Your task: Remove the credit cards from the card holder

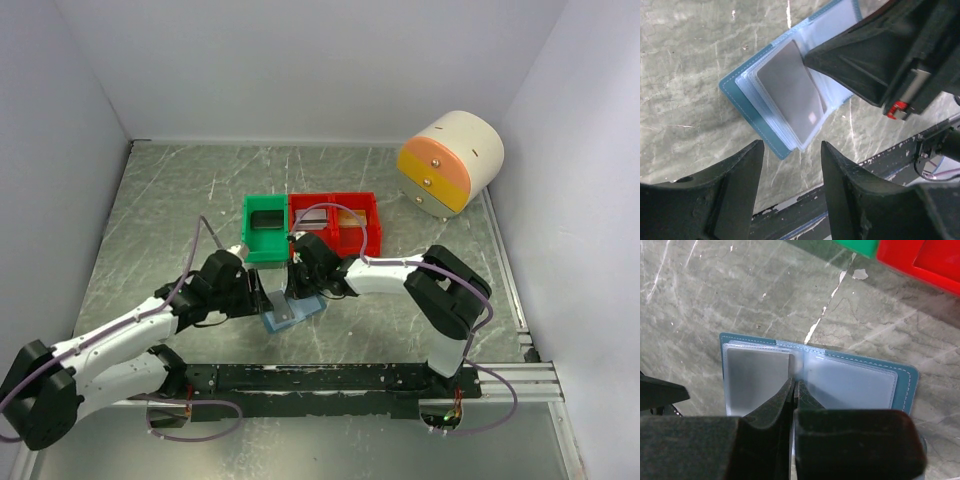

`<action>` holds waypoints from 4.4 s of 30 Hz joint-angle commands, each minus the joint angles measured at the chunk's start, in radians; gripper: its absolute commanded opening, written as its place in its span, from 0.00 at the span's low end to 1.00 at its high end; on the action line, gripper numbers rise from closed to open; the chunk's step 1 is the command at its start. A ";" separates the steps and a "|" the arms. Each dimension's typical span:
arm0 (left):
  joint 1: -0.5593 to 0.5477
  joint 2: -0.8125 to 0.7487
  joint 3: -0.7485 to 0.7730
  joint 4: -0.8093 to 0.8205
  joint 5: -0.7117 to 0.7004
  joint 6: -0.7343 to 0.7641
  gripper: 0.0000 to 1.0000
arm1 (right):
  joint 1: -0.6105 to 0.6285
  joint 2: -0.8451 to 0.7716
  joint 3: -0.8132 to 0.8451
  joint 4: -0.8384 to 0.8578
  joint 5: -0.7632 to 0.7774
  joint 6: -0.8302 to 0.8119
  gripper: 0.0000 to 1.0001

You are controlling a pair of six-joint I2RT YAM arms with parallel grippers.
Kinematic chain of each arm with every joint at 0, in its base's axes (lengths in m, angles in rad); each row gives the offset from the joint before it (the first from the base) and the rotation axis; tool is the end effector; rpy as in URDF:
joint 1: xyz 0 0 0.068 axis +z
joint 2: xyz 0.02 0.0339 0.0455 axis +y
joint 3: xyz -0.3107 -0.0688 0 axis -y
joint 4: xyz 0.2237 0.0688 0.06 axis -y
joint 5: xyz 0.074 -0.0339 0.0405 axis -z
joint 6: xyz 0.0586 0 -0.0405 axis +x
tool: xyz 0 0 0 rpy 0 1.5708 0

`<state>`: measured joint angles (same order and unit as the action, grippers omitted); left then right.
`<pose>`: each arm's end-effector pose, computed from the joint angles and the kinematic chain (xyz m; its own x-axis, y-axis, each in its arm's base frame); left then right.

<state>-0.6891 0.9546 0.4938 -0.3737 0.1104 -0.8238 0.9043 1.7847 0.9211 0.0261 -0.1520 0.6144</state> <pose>0.1165 -0.1044 0.2233 -0.8942 -0.2082 -0.3964 0.0486 0.8349 -0.5482 0.2188 0.2925 0.1880 -0.8593 -0.1708 -0.4821 -0.4213 0.7709 0.4778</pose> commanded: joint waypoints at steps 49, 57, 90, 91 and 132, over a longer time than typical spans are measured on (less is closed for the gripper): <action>-0.110 0.023 -0.007 0.137 -0.210 -0.206 0.48 | -0.016 0.049 -0.010 -0.044 -0.017 -0.027 0.03; -0.111 0.015 -0.040 0.207 -0.167 -0.198 0.50 | -0.016 0.064 -0.004 -0.040 -0.028 -0.027 0.03; -0.114 0.157 -0.093 0.343 -0.119 -0.238 0.39 | -0.016 0.031 -0.017 -0.011 -0.065 -0.023 0.04; -0.114 0.155 -0.092 0.335 -0.124 -0.236 0.38 | -0.016 0.016 -0.021 0.003 -0.072 -0.019 0.05; -0.191 0.403 0.217 0.260 -0.083 -0.093 0.74 | -0.155 -0.454 -0.258 -0.062 0.169 0.038 0.35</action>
<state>-0.8501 1.3846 0.6498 -0.0525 0.0315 -0.9733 0.7582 1.3693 0.6781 -0.0425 0.0299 0.6540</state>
